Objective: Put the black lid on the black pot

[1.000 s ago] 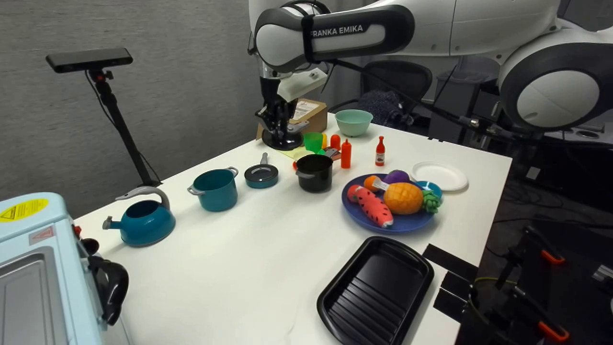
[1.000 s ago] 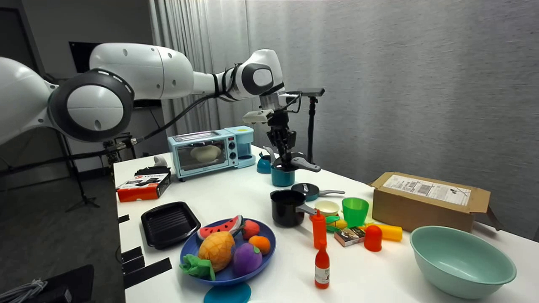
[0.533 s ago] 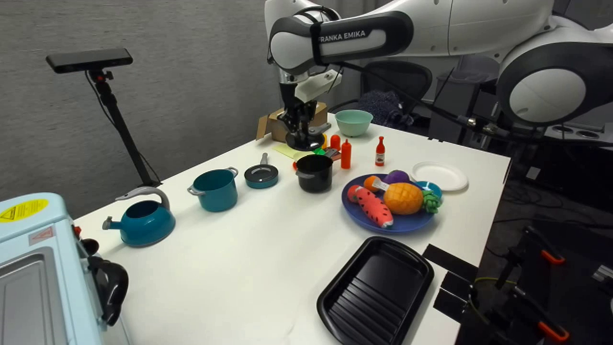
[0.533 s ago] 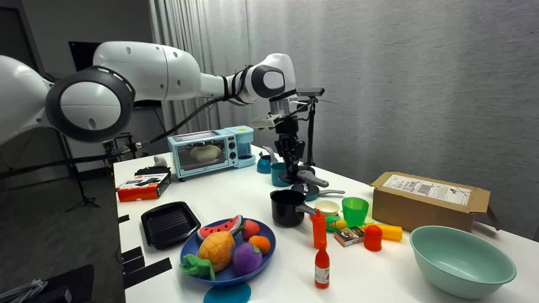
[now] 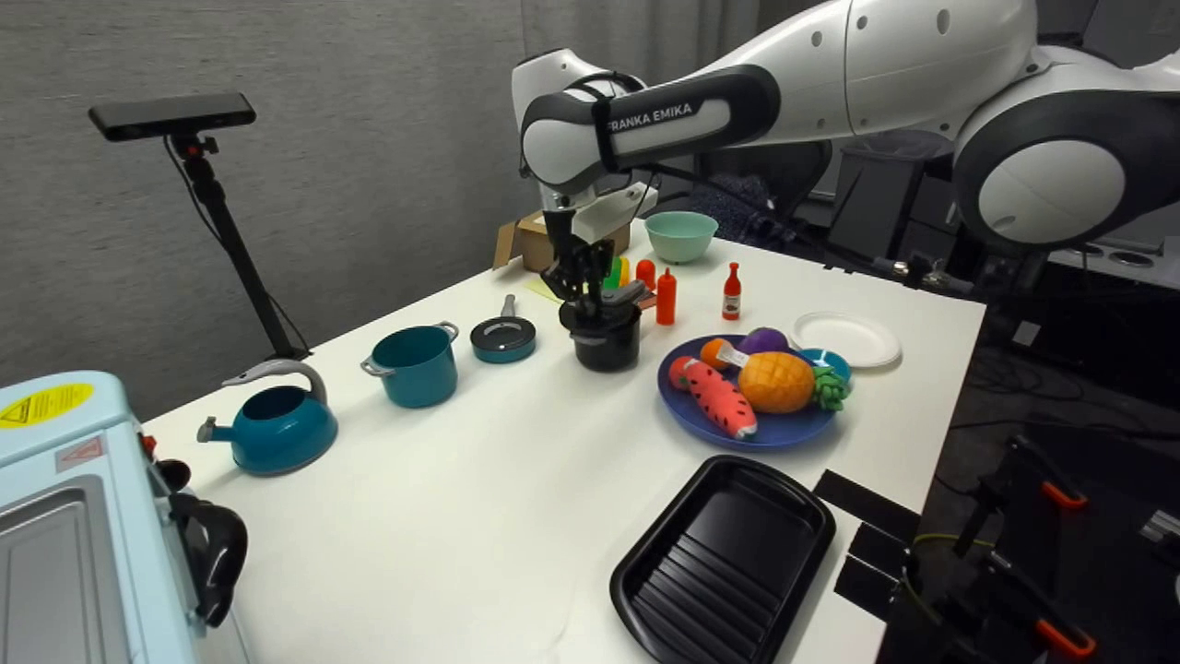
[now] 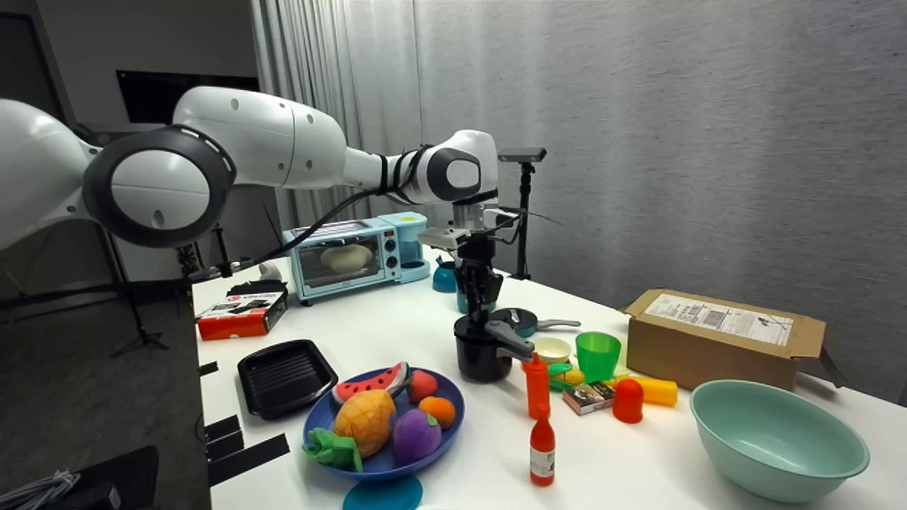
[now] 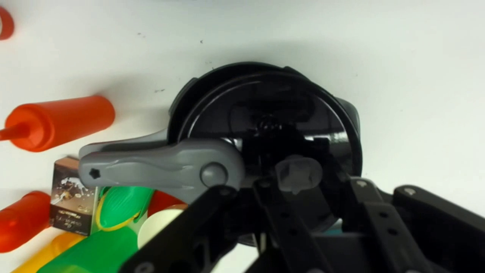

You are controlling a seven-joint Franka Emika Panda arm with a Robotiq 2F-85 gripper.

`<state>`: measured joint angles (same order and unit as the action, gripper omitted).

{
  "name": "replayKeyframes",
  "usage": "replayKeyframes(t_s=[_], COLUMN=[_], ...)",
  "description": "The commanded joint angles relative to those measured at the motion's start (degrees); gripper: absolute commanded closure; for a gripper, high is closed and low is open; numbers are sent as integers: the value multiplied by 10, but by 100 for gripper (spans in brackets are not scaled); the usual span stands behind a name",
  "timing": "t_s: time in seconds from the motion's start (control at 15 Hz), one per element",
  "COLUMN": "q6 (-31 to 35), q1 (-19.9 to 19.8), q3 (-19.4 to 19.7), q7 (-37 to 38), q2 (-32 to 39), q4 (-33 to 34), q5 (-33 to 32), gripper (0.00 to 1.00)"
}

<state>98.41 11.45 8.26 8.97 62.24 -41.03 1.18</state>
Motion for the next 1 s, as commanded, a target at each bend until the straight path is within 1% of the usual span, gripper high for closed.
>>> replayKeyframes(t_s=[0.0,0.27,0.6,0.87,0.93], q6=[41,67,97,204,225], q1=[1,-1,-3,0,-8], q3=[-4,-1,1,4,-24], q7=[-4,-7,-10,6,23], q2=[-16,-35,-84,-140,-141], q4=[-38,-68,-150,-252,-260], q5=[3,2,1,3,-15], gripper=[91,91,91,91,91])
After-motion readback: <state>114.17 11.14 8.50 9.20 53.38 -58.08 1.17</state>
